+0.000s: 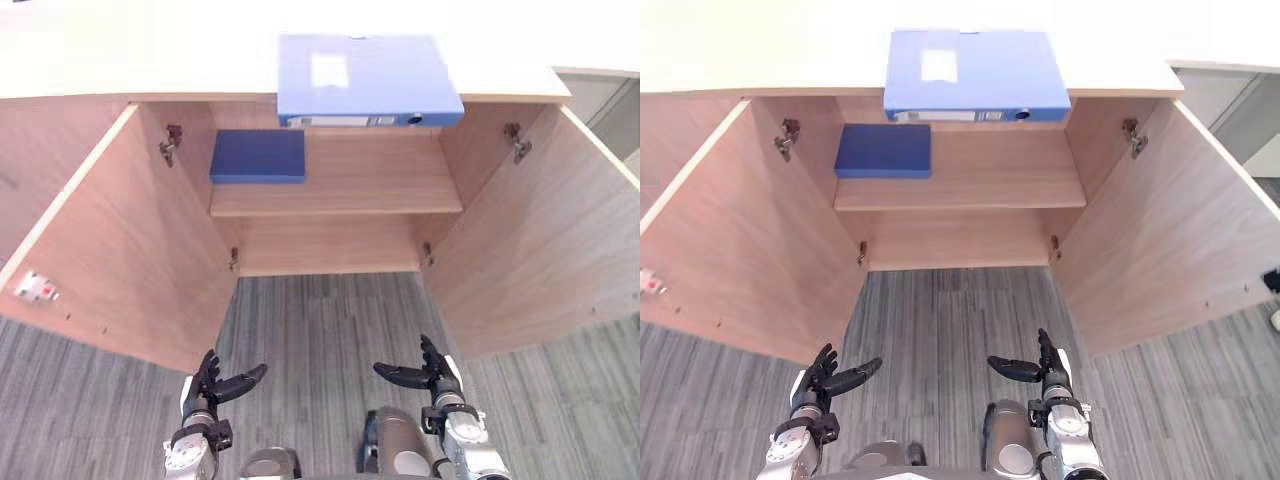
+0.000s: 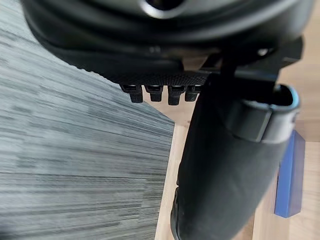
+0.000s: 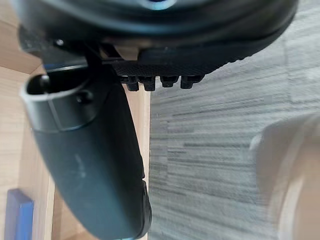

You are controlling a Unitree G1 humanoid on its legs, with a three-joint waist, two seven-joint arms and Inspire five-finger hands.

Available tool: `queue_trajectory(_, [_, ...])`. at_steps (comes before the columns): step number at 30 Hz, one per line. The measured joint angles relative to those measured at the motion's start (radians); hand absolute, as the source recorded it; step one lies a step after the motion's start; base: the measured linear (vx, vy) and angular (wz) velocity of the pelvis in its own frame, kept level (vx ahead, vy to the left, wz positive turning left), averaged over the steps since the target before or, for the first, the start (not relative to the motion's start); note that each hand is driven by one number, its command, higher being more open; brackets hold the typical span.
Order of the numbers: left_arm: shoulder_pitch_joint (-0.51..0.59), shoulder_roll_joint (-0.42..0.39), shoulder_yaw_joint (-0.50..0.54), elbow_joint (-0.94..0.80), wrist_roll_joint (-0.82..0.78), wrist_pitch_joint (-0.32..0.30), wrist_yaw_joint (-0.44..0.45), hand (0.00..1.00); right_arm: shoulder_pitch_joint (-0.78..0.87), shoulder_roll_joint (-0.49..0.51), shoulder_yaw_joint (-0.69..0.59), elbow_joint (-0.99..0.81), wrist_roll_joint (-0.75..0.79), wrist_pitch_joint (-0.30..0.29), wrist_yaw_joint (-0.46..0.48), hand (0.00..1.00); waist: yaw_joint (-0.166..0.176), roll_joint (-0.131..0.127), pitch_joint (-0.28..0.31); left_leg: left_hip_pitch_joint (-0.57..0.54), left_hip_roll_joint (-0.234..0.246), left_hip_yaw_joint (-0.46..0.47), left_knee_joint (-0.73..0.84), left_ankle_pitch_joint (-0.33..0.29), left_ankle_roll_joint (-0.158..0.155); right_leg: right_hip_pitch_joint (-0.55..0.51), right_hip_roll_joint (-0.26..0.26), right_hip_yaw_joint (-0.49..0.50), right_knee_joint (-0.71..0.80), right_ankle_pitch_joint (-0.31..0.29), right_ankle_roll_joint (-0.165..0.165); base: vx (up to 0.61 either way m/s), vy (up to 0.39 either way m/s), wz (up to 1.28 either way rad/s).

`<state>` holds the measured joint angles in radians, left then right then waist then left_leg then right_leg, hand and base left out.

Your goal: Walk over to the cabinet, pick up the folder, carry it to the office cabinet, place the folder inside the office cabinet, then close the office cabinet door

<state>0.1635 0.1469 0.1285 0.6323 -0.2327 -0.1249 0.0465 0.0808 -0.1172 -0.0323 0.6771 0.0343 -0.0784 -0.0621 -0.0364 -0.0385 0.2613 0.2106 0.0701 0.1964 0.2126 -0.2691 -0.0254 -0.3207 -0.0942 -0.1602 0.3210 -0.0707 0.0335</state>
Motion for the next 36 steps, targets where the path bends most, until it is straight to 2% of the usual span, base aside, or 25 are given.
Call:
queue_trajectory(1, [-0.004, -0.024, 0.001, 0.031, 0.0, 0.001, 0.001, 1.0, 0.012, -0.024, -0.004, 0.017, -0.001, 0.001, -0.003, 1.0, 0.0, 0.032, 0.001, 0.037, 0.032, -0.02, 0.01, -0.038, -0.06, 0.005, 0.022, 0.006, 0.001, 0.146, -0.043, 0.6, -0.247, 0.1])
queue_trajectory(2, [-0.008, -0.041, 0.0, 0.047, 0.0, 0.007, -0.001, 1.0, -0.004, -0.039, -0.007, 0.036, -0.003, 0.014, -0.005, 1.0, 0.008, 0.058, -0.018, 0.017, 0.053, -0.033, 0.044, -0.023, -0.075, -0.008, 0.042, 0.012, 0.036, 0.107, -0.055, 0.48, -0.199, -0.04])
queue_trajectory(3, [-0.008, -0.049, 0.0, 0.046, 0.0, 0.007, -0.003, 1.0, -0.003, -0.042, -0.014, 0.035, -0.004, 0.014, -0.005, 1.0, 0.007, 0.06, -0.019, 0.011, 0.054, -0.042, 0.071, -0.011, -0.078, -0.007, 0.041, 0.012, 0.05, 0.077, -0.054, 0.44, -0.192, -0.07])
queue_trajectory(4, [-0.009, -0.063, 0.001, 0.042, 0.001, 0.006, -0.002, 1.0, 0.003, -0.04, -0.03, 0.031, -0.005, 0.016, -0.004, 1.0, 0.002, 0.066, -0.018, -0.026, 0.067, -0.071, 0.178, 0.023, -0.098, 0.007, 0.041, 0.001, 0.078, 0.03, -0.057, 0.42, -0.226, 0.23])
queue_trajectory(5, [-0.008, -0.075, 0.001, 0.04, 0.0, 0.007, -0.002, 1.0, 0.019, -0.037, -0.03, 0.018, -0.005, 0.019, -0.006, 1.0, -0.004, 0.069, -0.016, -0.089, 0.091, -0.087, 0.36, 0.086, -0.103, 0.065, 0.046, -0.011, 0.067, -0.002, -0.062, 0.41, -0.225, 0.32])
queue_trajectory(6, [-0.004, -0.081, 0.001, 0.036, 0.0, 0.007, -0.002, 1.0, 0.036, -0.034, -0.029, 0.007, -0.005, 0.021, -0.006, 1.0, -0.003, 0.07, -0.016, -0.128, 0.108, -0.092, 0.47, 0.146, -0.108, 0.103, 0.052, -0.016, 0.044, -0.013, -0.067, 0.39, -0.207, 0.27])
queue_trajectory(7, [0.01, -0.094, 0.0, 0.009, 0.0, 0.006, -0.001, 1.0, 0.065, -0.022, -0.029, -0.018, -0.004, 0.023, -0.007, 1.0, 0.007, 0.071, -0.016, -0.2, 0.162, -0.08, 0.645, 0.12, -0.114, 0.183, 0.073, -0.023, -0.008, -0.019, -0.076, 0.36, -0.157, -0.07])
queue_trajectory(8, [0.024, -0.097, -0.006, -0.014, 0.0, 0.006, -0.002, 1.0, 0.081, -0.008, -0.031, -0.042, 0.005, 0.021, -0.014, 1.0, 0.026, 0.066, -0.018, -0.254, 0.191, -0.044, 0.706, 0.064, -0.107, 0.242, 0.085, -0.016, -0.048, -0.024, -0.085, 0.39, -0.147, -0.18])
queue_trajectory(9, [0.023, -0.097, -0.011, -0.016, 0.0, 0.006, -0.002, 1.0, 0.086, -0.005, -0.034, -0.047, 0.008, 0.016, -0.016, 1.0, 0.03, 0.063, -0.02, -0.279, 0.192, -0.031, 0.693, 0.046, -0.1, 0.263, 0.085, -0.015, -0.066, -0.023, -0.083, 0.36, -0.097, -0.31])
queue_trajectory(11, [0.022, -0.1, -0.026, -0.022, 0.0, 0.006, -0.004, 1.0, 0.073, -0.004, -0.049, -0.045, 0.013, 0.013, -0.019, 1.0, 0.039, 0.06, -0.022, -0.315, 0.17, -0.004, 0.524, 0.018, -0.086, 0.311, 0.085, 0.002, -0.113, -0.02, -0.079, 0.26, -0.024, -0.28])
queue_trajectory(12, [0.022, -0.1, -0.027, -0.035, 0.0, 0.006, -0.003, 1.0, 0.057, -0.005, -0.059, -0.038, 0.014, 0.012, -0.021, 1.0, 0.04, 0.064, -0.025, -0.316, 0.144, -0.011, 0.372, 0.02, -0.085, 0.334, 0.085, 0.018, -0.131, -0.017, -0.074, 0.24, 0.048, -0.36])
queue_trajectory(13, [0.021, -0.1, -0.027, -0.042, 0.0, 0.006, -0.002, 1.0, 0.05, -0.004, -0.073, -0.036, 0.014, 0.012, -0.022, 1.0, 0.041, 0.069, -0.027, -0.311, 0.124, -0.028, 0.244, 0.045, -0.082, 0.346, 0.087, 0.028, -0.145, -0.014, -0.068, 0.35, 0.1, -0.38])
queue_trajectory(14, [0.016, -0.102, -0.027, -0.049, 0.0, 0.006, -0.002, 1.0, 0.048, -0.008, -0.09, -0.035, 0.014, 0.011, -0.023, 1.0, 0.039, 0.086, -0.036, -0.309, 0.111, -0.046, 0.107, 0.139, -0.065, 0.353, 0.099, 0.038, -0.154, -0.016, -0.055, 0.28, 0.142, -0.34])
queue_trajectory(15, [0.011, -0.095, -0.025, -0.048, 0.0, 0.007, 0.0, 1.0, 0.044, -0.001, -0.101, -0.018, 0.015, 0.012, -0.024, 1.0, 0.045, 0.078, -0.036, -0.293, 0.101, -0.039, 0.088, 0.16, -0.04, 0.363, 0.092, 0.052, -0.158, -0.022, -0.042, 0.26, 0.148, -0.15])
queue_trajectory(17, [0.009, -0.088, -0.025, -0.085, 0.001, 0.007, 0.008, 1.0, 0.073, 0.004, -0.112, -0.015, 0.015, 0.012, -0.024, 1.0, 0.042, 0.055, -0.051, -0.253, 0.058, -0.038, 0.02, 0.175, -0.027, 0.383, 0.057, 0.052, -0.183, -0.025, -0.019, 0.21, 0.132, 0.09])
queue_trajectory(21, [0.032, -0.078, -0.015, -0.198, 0.001, 0.004, 0.021, 1.0, 0.089, 0.005, -0.117, 0.014, 0.015, 0.012, -0.02, 1.0, 0.04, 0.055, -0.052, -0.203, 0.018, -0.035, -0.039, 0.183, -0.015, 0.42, 0.024, 0.051, -0.21, -0.027, -0.006, 0.14, 0.102, 0.08])
queue_trajectory(26, [0.09, -0.068, 0.016, -0.445, 0.051, -0.004, 0.044, 1.0, 0.089, 0.007, -0.118, 0.023, 0.015, 0.01, -0.02, 1.0, 0.046, 0.055, -0.054, -0.19, 0.014, -0.051, -0.071, 0.192, -0.01, 0.427, 0.025, 0.045, -0.216, -0.026, -0.005, 0.03, 0.001, 0.09])
queue_trajectory(30, [0.171, -0.064, 0.017, -0.702, 0.162, -0.036, 0.073, 1.0, 0.098, 0.006, -0.117, 0.023, 0.015, -0.006, -0.021, 1.0, 0.049, 0.058, -0.075, -0.179, 0.012, -0.063, -0.099, 0.209, -0.01, 0.432, 0.029, 0.041, -0.217, -0.026, -0.005, -0.04, -0.029, 0.08])
queue_trajectory(31, [0.195, -0.051, 0.002, -0.803, 0.195, -0.048, 0.084, 1.0, 0.107, 0.005, -0.117, 0.023, 0.014, -0.012, -0.021, 1.0, 0.049, 0.058, -0.077, -0.177, 0.01, -0.07, -0.094, 0.209, -0.01, 0.442, 0.031, 0.041, -0.219, -0.026, -0.005, -0.05, -0.012, 0.11])
queue_trajectory(32, [0.199, -0.046, -0.002, -0.819, 0.201, -0.052, 0.084, 1.0, 0.109, 0.004, -0.117, 0.023, 0.013, -0.013, -0.021, 1.0, 0.05, 0.058, -0.077, -0.176, 0.01, -0.071, -0.094, 0.209, -0.01, 0.443, 0.031, 0.041, -0.22, -0.026, -0.005, -0.07, -0.009, 0.11])
queue_trajectory(36, [0.214, 0.06, -0.058, -1.022, 0.325, -0.121, 0.099, 1.0, 0.124, -0.007, -0.112, 0.03, 0.003, -0.023, -0.02, 1.0, 0.051, 0.062, -0.087, -0.177, 0.005, -0.084, -0.087, 0.211, -0.009, 0.46, 0.03, 0.045, -0.236, -0.029, -0.001, -0.09, -0.015, 0.06])
